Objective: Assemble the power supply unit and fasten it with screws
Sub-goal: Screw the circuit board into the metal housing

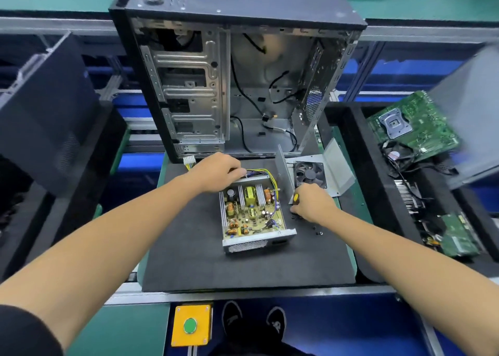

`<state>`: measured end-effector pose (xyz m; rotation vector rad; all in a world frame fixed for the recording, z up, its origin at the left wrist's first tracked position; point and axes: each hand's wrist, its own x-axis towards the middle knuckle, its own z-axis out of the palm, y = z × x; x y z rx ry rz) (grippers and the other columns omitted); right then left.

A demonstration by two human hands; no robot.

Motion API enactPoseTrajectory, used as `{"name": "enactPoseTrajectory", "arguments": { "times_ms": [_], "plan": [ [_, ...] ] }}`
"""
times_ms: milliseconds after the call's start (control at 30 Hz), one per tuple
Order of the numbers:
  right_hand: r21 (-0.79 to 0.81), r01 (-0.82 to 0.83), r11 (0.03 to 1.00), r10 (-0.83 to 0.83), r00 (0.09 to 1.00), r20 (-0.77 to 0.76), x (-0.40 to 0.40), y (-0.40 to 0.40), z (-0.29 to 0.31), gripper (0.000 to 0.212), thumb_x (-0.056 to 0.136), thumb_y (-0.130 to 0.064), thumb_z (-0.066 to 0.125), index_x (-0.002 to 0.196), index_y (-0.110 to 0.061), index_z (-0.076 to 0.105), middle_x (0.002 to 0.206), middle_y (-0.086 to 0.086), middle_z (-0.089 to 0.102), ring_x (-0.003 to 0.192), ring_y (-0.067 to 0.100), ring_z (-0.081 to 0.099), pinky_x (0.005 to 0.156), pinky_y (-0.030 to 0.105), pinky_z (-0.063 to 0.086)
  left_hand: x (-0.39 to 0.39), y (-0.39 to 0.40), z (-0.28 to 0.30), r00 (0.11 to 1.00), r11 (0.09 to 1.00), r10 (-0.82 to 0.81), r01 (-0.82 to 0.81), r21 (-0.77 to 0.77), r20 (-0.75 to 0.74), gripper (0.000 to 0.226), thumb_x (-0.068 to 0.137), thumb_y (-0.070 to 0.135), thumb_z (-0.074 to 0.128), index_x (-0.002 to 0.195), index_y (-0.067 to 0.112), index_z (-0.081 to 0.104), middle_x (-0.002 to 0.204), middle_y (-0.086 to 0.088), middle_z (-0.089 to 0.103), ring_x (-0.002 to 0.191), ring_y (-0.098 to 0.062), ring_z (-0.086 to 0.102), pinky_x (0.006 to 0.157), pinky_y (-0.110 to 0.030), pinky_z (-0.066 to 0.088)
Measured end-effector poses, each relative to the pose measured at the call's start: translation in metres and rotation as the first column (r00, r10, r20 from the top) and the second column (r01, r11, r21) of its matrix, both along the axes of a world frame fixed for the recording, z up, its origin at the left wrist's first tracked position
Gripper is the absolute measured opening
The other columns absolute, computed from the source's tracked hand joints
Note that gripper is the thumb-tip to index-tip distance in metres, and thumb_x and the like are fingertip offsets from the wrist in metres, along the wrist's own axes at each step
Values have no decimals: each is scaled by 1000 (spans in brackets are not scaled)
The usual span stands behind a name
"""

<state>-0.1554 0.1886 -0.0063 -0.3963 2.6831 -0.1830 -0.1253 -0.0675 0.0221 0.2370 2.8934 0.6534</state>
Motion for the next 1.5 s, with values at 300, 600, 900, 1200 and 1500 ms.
{"name": "enactPoseTrajectory", "arguments": {
  "times_ms": [300,600,900,1200,1500],
  "plan": [
    [-20,55,998,-55,998,5,1,-4,-2,6,78,-8,63,76,-11,58,77,9,61,75,31,59,63,29,44,3,1,8,999,999,46,-46,4,15,41,99,32,46,71,5,58,70,-10,60,70,-26,55,68,-43,46],
    [-12,38,999,-37,995,98,-1,-4,0,28,72,-7,62,59,-10,38,55,4,44,53,23,45,43,22,31,1,7,12,998,998,61,-61,2,-1,41,98,32,47,66,10,57,63,-4,57,64,-23,54,61,-38,42],
    [-91,18,996,13,942,335,-15,-1,64,21,69,-10,65,53,-9,51,52,8,49,49,22,37,46,19,27,0,17,22,997,987,72,-67,147,-34,31,93,28,56,68,12,63,63,-1,62,59,-14,54,57,-27,42],
    [55,-173,983,157,962,222,-4,-11,58,26,70,-15,64,51,-14,46,53,4,46,52,22,40,48,21,32,2,45,32,999,985,-54,54,164,-4,15,91,24,63,83,14,70,70,11,62,61,-1,54,56,-14,40],
    [-24,-82,996,82,996,-19,7,13,0,12,85,-17,59,92,-9,63,98,13,65,86,33,61,66,30,45,7,35,26,998,991,-52,48,122,34,17,92,21,61,88,9,71,78,1,68,69,-9,57,66,-27,47]
  ]
}}
